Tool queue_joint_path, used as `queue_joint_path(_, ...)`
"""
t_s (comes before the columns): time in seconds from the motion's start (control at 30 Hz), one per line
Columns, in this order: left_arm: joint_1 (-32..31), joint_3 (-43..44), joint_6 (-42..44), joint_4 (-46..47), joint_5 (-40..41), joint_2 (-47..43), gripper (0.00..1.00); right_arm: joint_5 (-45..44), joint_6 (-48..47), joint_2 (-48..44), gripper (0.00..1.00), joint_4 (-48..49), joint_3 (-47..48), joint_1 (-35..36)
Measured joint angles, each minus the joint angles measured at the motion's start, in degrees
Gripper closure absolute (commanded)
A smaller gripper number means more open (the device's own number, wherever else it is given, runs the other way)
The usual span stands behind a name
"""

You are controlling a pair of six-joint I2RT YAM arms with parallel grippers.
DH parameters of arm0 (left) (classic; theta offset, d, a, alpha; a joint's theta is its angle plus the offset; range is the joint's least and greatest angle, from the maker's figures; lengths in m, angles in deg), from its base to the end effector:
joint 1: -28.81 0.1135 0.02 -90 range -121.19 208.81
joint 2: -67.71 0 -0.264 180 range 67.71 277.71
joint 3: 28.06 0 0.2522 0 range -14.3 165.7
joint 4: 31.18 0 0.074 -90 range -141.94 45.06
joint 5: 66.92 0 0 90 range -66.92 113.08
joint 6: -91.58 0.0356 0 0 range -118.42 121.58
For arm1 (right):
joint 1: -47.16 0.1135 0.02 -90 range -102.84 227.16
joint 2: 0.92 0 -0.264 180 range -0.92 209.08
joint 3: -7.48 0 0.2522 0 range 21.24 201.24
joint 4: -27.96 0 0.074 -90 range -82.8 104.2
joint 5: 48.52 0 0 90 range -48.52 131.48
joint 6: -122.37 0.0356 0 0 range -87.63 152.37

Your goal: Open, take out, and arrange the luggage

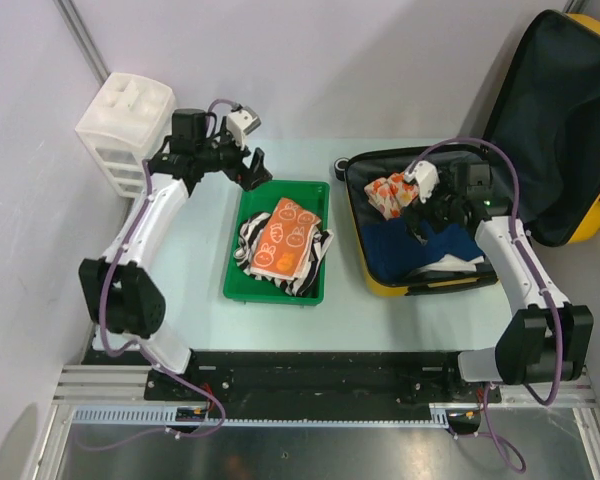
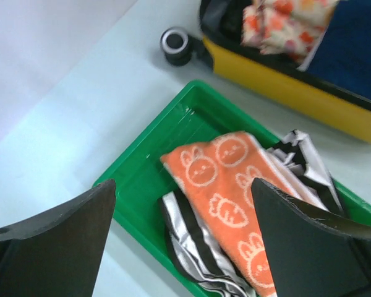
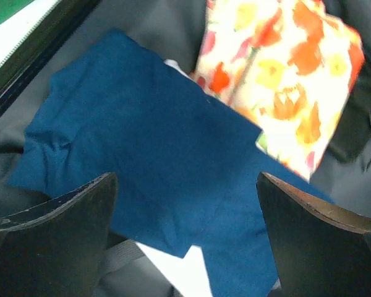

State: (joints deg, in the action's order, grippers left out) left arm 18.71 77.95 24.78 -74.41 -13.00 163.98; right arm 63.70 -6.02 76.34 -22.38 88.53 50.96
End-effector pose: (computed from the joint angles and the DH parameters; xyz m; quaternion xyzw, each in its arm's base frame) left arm 0.3735 -0.0878 0.3619 0.3804 0.7604 -0.2197 0.4783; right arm 0.2855 0.0325 0.3100 -0.3946 0.8248 0.0629 0.4000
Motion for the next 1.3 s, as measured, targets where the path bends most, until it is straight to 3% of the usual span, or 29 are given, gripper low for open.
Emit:
queue_joint_path(0.3,-2.4,-6.0,-2.3,1.0,-5.3,-5.2,0.06,8.3,-19.4,9.8,0.03,2.8,0.0,7.1)
queue_joint_path(0.77,-2.4,-16.8,-6.2,-0.6,-5.6,-10.9,0.06,11.4,-26.8,27.0,0.05,6.1,3.7,7.4)
queue_joint_path(0.87,-2.4,-17.2,-6.5,-0.6,-5.6,-11.7,0.07,13.1,-28.5,30.8,0.21,2.4,7.3,7.3)
queue_joint_path(0.9,-2.4,-17.2,-6.7,-0.6,-5.6,-11.8,0.07,13.9,-29.3,32.3,0.39,0.0,9.0,7.1)
queue_joint_path(0.97,-2.4,-17.2,-6.8,-0.6,-5.6,-11.8,0.07,15.2,-30.8,34.3,0.53,-3.3,11.6,6.8)
queue_joint_path(1.07,-2.4,-17.2,-7.0,-0.6,-5.7,-11.8,0.07,16.2,-32.3,34.9,0.82,-5.5,13.3,6.3)
queue_joint_path(1.1,-2.4,-17.2,-7.1,-0.6,-5.7,-11.8,0.07,16.3,-32.7,34.8,0.98,-6.2,13.8,6.2)
queue_joint_path(1.3,-3.5,-14.2,-7.3,-1.2,-5.7,-10.8,0.07,17.4,-32.6,31.6,1.0,-8.7,14.2,5.0)
